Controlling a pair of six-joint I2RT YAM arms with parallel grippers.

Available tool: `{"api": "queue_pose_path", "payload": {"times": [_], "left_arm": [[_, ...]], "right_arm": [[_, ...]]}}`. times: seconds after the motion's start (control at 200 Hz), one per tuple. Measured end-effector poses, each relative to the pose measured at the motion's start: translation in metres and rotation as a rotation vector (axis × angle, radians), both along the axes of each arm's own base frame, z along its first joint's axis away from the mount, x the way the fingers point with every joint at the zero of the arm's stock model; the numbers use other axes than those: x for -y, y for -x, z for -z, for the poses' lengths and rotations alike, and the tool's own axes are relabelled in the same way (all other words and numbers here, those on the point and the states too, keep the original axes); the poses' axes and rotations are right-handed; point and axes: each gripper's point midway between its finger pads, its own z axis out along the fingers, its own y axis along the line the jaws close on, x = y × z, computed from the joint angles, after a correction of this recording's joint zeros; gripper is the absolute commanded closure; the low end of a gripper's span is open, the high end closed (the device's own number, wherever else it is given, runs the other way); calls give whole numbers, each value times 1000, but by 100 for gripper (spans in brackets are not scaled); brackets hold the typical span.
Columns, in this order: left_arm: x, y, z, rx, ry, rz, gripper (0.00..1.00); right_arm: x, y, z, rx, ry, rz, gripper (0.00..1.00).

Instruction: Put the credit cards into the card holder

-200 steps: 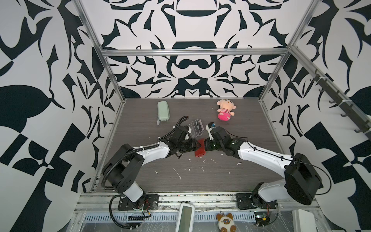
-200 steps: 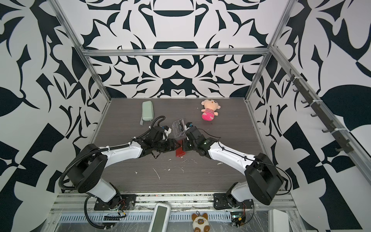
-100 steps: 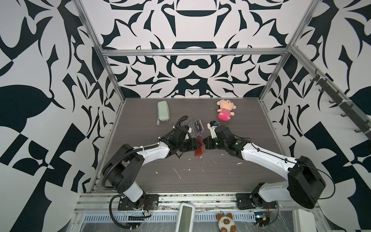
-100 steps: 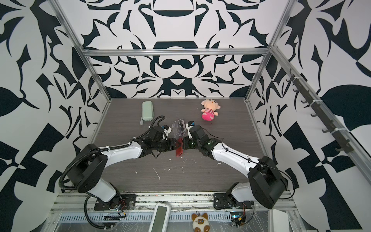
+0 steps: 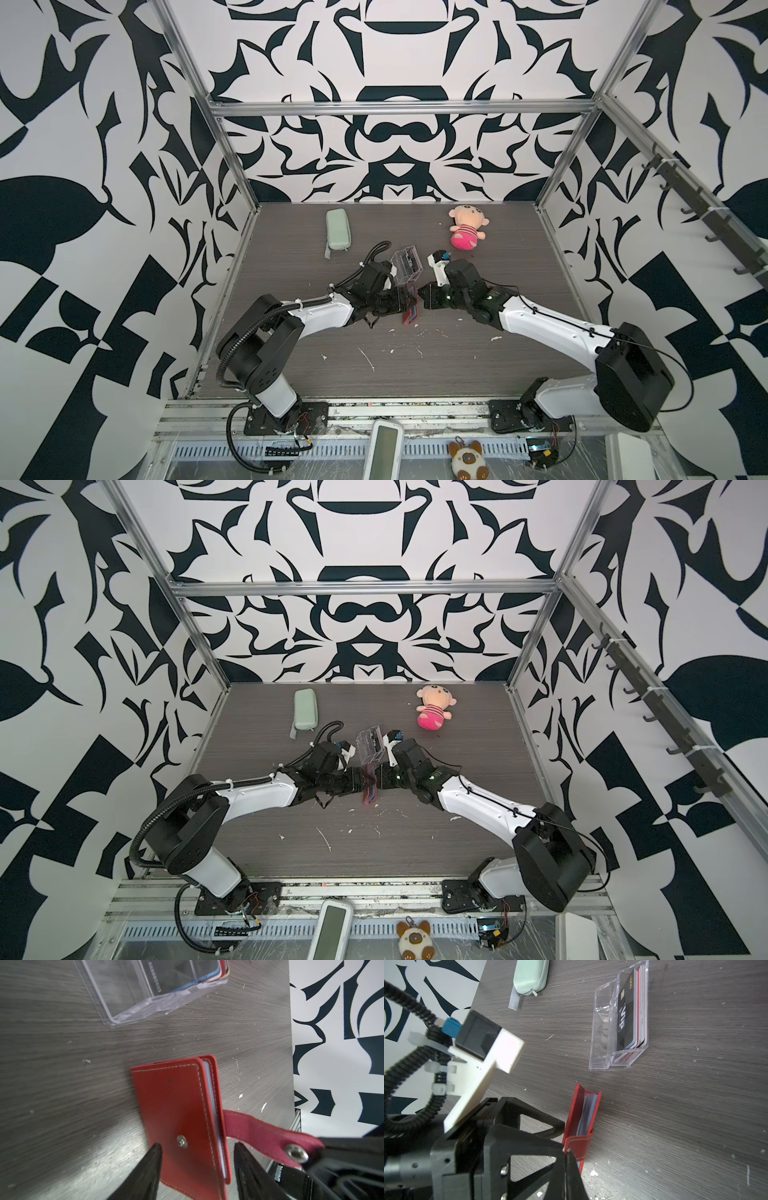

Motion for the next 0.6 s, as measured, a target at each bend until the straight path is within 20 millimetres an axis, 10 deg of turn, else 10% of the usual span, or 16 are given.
{"api": "queue_pose_path", "payload": {"times": [0.6], "left_arm": [[-36, -9, 9, 42, -160, -132, 50]], "right_arm": [[29, 0, 43, -66, 194, 81, 100]]}}
